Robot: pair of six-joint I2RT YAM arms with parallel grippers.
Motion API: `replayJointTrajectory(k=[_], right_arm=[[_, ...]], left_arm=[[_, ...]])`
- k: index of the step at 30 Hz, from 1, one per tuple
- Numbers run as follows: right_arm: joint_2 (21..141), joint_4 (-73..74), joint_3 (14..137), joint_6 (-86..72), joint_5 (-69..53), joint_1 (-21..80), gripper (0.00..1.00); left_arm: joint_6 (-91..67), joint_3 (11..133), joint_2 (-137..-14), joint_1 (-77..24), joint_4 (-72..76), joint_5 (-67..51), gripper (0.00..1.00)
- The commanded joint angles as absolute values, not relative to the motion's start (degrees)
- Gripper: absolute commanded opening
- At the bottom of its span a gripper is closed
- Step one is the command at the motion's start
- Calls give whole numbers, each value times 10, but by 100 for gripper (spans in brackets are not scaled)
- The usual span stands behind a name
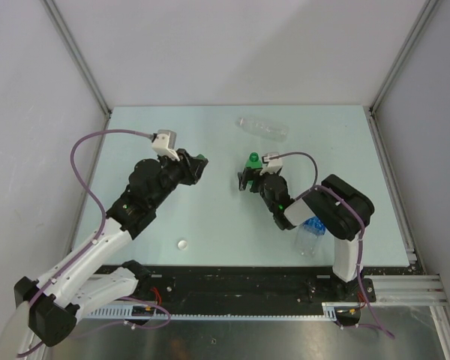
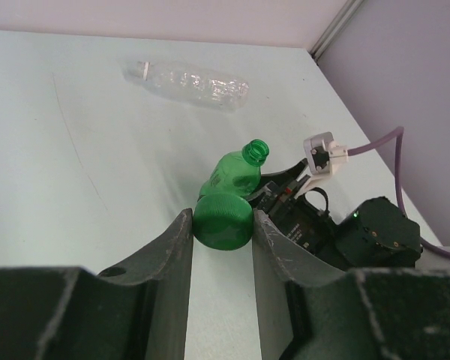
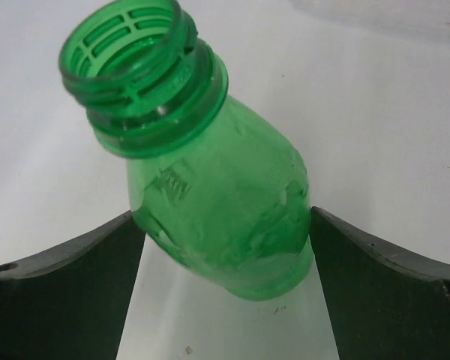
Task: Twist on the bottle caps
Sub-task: Pick up the plastic bottle at the center of the board.
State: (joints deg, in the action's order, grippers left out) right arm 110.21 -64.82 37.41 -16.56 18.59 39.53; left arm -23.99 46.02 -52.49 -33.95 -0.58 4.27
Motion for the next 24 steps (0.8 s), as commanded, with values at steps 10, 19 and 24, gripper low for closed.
replayJointTrajectory(k=[10,19,24], right_arm=[[1129,-542,436,-205,215,380,82],[1126,-533,440,-196,211,380,69],[1114,-521,440,-172,220,384,48]], left_arm=[[-205,455,-492,-338,13,35,25],[-199,448,-490,-338,13,32,24],[-197,448,-491,-338,14,31,24]])
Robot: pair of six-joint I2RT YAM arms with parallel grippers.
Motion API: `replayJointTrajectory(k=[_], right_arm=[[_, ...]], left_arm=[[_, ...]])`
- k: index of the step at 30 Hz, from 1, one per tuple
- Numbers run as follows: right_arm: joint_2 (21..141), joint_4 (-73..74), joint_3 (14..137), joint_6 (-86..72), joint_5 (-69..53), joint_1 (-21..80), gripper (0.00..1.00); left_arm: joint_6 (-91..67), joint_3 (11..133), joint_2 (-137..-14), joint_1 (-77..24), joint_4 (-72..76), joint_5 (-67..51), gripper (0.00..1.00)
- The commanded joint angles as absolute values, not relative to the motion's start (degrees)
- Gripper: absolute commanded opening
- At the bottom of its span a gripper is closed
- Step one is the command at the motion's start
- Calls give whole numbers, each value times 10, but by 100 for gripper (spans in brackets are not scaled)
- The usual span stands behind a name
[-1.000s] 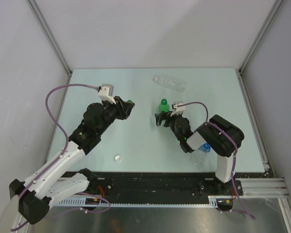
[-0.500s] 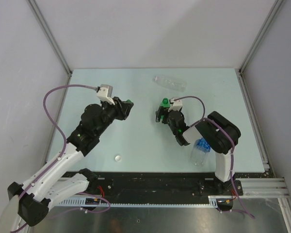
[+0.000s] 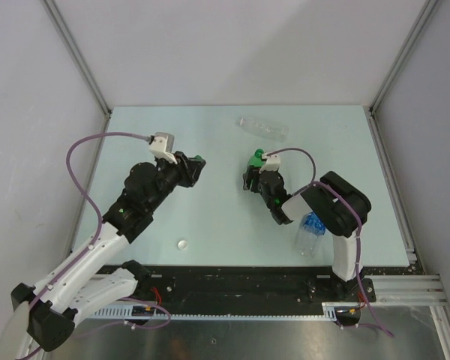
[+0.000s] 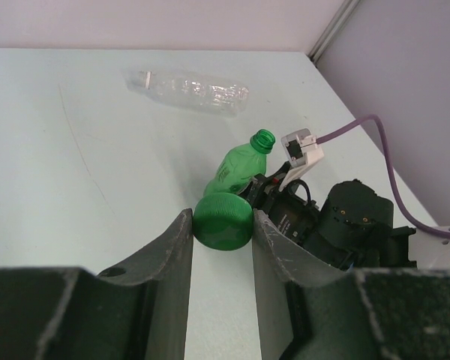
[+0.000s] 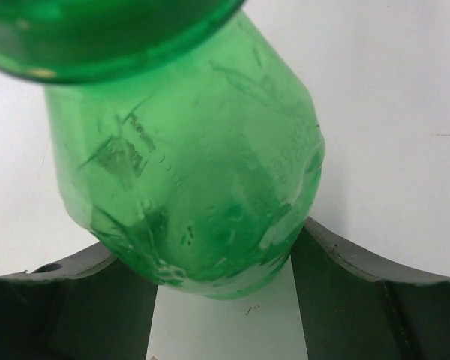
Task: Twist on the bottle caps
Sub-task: Pick up the plastic bottle at the center of the board.
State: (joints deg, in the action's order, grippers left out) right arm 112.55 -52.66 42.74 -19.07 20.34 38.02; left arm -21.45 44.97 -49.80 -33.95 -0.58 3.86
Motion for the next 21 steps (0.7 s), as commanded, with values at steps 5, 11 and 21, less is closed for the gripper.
replayJointTrajectory(k=[5,11,21], right_arm=[[1098,-512,440,-99,238,407,35],[1041,-457,440,25,149,445,26],[906,-279,440,129,-67,460,21]], left_arm=[[-197,450,-496,-337,15,28,24],[-205,463,-513,-337,27,-18,24],[-200,502,-592,-347,-26,-18,22]])
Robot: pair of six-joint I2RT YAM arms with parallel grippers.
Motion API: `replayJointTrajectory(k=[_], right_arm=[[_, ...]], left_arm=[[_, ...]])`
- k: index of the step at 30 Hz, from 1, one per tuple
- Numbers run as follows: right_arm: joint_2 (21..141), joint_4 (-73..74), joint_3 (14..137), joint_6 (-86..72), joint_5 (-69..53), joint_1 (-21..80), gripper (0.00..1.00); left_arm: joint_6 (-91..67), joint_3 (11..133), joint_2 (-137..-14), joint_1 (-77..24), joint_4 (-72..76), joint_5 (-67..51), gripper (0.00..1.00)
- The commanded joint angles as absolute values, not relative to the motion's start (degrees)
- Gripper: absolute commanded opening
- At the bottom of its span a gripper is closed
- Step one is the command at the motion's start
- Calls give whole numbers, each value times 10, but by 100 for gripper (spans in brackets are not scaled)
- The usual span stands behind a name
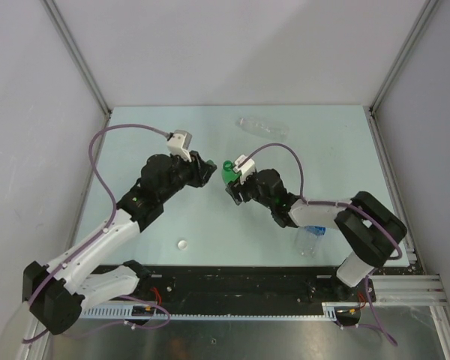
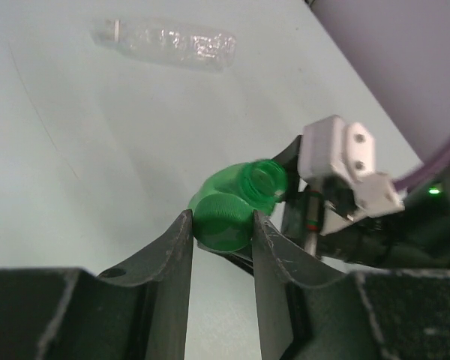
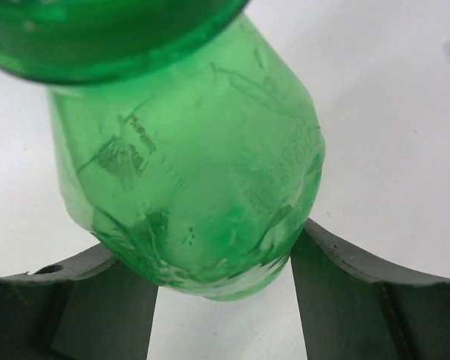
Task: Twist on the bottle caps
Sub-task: Pick up the plastic bottle at the center of the board, then screw the bottle cap onto the plastic bottle.
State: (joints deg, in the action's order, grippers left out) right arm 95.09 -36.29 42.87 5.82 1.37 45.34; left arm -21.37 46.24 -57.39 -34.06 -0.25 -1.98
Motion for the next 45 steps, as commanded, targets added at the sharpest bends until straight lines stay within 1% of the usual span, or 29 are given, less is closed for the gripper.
replayJointTrajectory(k=[1,4,8,13,18,21,27,36,42,45], right_arm=[[898,-263,440,139,-75,461,21],[874,-226,440,170,-84,463,21],[853,-182,440,200,-66,464,21],[840,-139,440,227,-58,464,20],[814,-122,440,237,-68,464,20],[801,-115,440,244,-59,464,20],[785,-92,440,245,-50,463,20],[762,-75,440,255,-55,464,20],[722,-33,440,259,-43,466,20],[700,-15,440,262,-68,466,20]], left_arm=[[-198,505,-597,-348,-31,-17,22],[-195,510,-603,-354,-42,-20,22],[-190,511,-596,-357,-53,-24,22],[-179,510,-582,-359,-55,-82,24],[-153,523,-605,-377,-60,-132,23],[-136,529,-615,-388,-84,-116,21],[-115,531,-620,-401,-119,-65,21],[-101,548,-654,-418,-132,-53,21],[-90,539,-656,-420,-144,13,20],[-85,537,-654,-420,-146,28,20]])
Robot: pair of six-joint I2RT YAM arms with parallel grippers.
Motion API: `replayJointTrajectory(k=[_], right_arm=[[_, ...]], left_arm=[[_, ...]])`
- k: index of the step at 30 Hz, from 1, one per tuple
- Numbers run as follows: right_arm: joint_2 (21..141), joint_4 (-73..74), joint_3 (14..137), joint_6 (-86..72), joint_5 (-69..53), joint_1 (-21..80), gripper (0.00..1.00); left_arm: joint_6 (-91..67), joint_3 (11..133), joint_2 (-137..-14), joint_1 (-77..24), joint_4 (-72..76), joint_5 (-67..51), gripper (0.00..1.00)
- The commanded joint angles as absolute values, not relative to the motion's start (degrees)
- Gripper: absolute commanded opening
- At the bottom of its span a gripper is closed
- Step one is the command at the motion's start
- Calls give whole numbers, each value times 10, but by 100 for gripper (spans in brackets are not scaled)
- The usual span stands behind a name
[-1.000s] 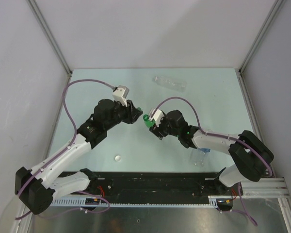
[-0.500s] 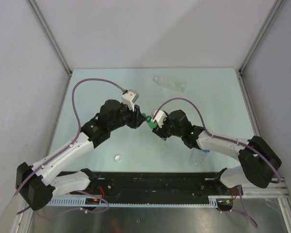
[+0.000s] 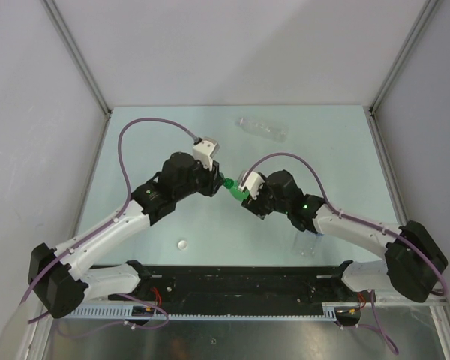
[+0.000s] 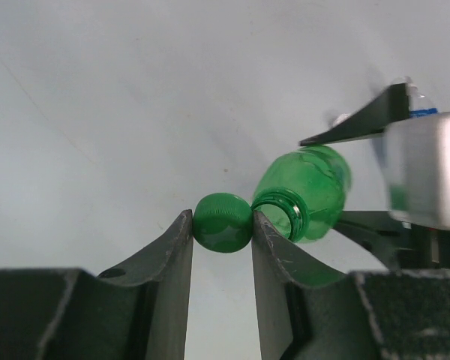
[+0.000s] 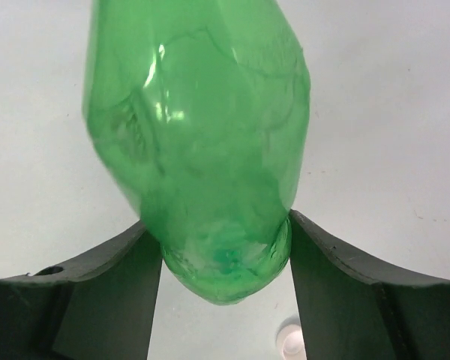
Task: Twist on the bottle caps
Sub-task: Screw the bottle cap onto the plastic bottle.
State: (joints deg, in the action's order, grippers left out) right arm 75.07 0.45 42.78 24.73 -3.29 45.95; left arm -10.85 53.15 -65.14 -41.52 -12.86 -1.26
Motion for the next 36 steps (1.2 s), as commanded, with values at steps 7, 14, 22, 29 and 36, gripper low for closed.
replayJointTrajectory(k=[7,14,22,29,36], right_arm=[[688,-17,440,262,-110,466,8],[697,-37,439,239,-96,424,0],[604,-89,376,229,-260,338,0],[526,-90,354,200,-304,345,0],[504,-57,333,229,-240,387,0]], left_arm=[[-84,552,-642,-419,-145,-4,16],[-75,607,-583,-418,-145,-14,19],[107,720,-588,-414,-154,-217,24],[406,717,-564,-413,-233,-404,25],[557,811,-632,-413,-455,-403,25]])
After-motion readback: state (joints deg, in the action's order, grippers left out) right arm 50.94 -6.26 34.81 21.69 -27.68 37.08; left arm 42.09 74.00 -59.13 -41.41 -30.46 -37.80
